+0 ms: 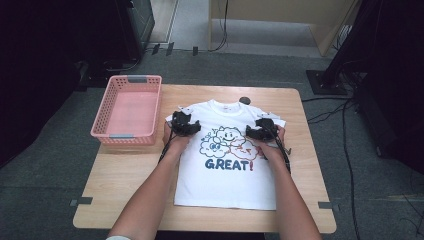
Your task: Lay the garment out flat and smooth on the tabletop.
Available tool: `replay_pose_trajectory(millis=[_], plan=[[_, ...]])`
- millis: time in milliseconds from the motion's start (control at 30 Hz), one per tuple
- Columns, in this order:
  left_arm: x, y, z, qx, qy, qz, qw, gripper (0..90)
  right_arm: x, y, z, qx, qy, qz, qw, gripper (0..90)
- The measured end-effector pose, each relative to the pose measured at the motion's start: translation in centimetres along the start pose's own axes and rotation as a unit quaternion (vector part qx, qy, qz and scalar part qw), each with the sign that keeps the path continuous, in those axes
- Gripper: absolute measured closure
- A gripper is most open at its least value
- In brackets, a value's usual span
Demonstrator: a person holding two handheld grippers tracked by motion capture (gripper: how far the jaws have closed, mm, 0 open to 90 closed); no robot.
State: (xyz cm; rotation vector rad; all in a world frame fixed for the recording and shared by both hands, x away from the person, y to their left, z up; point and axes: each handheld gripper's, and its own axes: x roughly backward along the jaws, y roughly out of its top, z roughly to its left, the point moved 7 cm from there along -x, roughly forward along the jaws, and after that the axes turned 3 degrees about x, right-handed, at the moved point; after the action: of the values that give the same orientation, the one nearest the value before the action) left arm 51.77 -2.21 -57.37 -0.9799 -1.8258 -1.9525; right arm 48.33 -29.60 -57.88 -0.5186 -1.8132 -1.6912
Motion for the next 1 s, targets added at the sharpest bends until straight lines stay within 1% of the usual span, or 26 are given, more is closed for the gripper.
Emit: replay_pose_trajectory(millis=[67,100,133,167,200,233,267,333,367,400,433,500,600,700,733,833,900,1000], plan=[[0.0,0.0,0.0,-0.001,0.001,0.002,1.0,34.6,0.0,0.0,0.0,0.001,0.0,0.001,1.0,23.9],[0.0,0.0,0.0,-0.003,-0.001,0.004,1.0,32.0,0.0,0.0,0.0,0.001,0.0,0.002,1.0,21.8],[0.0,-0.1,-0.2,-0.007,-0.014,0.007,0.9998,25.9,-0.1,0.0,0.0,0.002,0.002,0.004,1.0,19.1],[0.2,-0.1,-0.5,-0.006,-0.033,0.005,0.9994,19.2,-0.1,0.0,0.1,0.004,0.003,0.005,1.0,18.4],[0.5,0.1,-0.8,-0.001,-0.046,-0.007,0.9989,19.0,-0.1,0.0,0.1,0.003,0.002,0.006,1.0,18.2],[1.0,0.3,-0.9,0.002,-0.049,-0.023,0.9985,18.9,-0.1,0.0,0.1,0.002,0.001,0.006,1.0,17.5],[1.5,0.5,-1.0,0.011,-0.05,-0.03,0.9983,18.9,-0.1,-0.1,0.0,0.001,-0.001,0.007,1.0,16.6],[2.5,0.8,-1.4,0.031,-0.06,-0.029,0.9973,17.4,-0.1,-0.1,0.0,0.0,-0.003,0.008,1.0,16.1],[3.1,0.8,-1.6,0.032,-0.062,-0.02,0.9974,10.5,-0.2,0.0,0.0,0.001,-0.003,0.008,1.0,16.1],[3.7,0.7,-1.8,0.033,-0.064,-0.012,0.9974,10.4,-0.2,-0.1,0.0,0.001,-0.003,0.008,1.0,16.0],[4.3,0.6,-2.0,0.029,-0.066,-0.007,0.9974,10.4,-0.2,-0.1,0.0,0.001,-0.004,0.008,1.0,16.0],[5.4,0.2,-1.9,0.015,-0.056,-0.013,0.9982,10.4,-0.1,-0.1,0.0,0.001,-0.004,0.008,1.0,16.0],[6.6,-0.3,-1.6,0.001,-0.049,-0.016,0.9987,10.4,-0.1,-0.1,0.0,-0.001,-0.005,0.008,1.0,16.1],[7.6,-0.7,-1.2,-0.003,-0.051,-0.017,0.9986,10.4,-0.1,-0.1,0.0,-0.002,-0.006,0.008,1.0,16.0],[7.9,-0.9,-1.2,0.001,-0.055,-0.019,0.9983,10.4,-0.1,-0.1,0.0,-0.003,-0.006,0.008,0.9999,16.0],[9.1,-1.5,-1.1,-0.006,-0.065,-0.025,0.9976,10.4,0.0,-0.1,0.0,-0.004,-0.006,0.008,0.9999,16.1],[9.6,-1.7,-1.0,-0.006,-0.065,-0.029,0.9974,10.4,0.0,-0.1,-0.1,-0.005,-0.006,0.008,0.9999,16.0],[10.7,-2.3,-0.8,-0.008,-0.067,-0.035,0.9971,10.5,0.0,-0.1,-0.1,-0.005,-0.006,0.008,0.9999,16.0]])
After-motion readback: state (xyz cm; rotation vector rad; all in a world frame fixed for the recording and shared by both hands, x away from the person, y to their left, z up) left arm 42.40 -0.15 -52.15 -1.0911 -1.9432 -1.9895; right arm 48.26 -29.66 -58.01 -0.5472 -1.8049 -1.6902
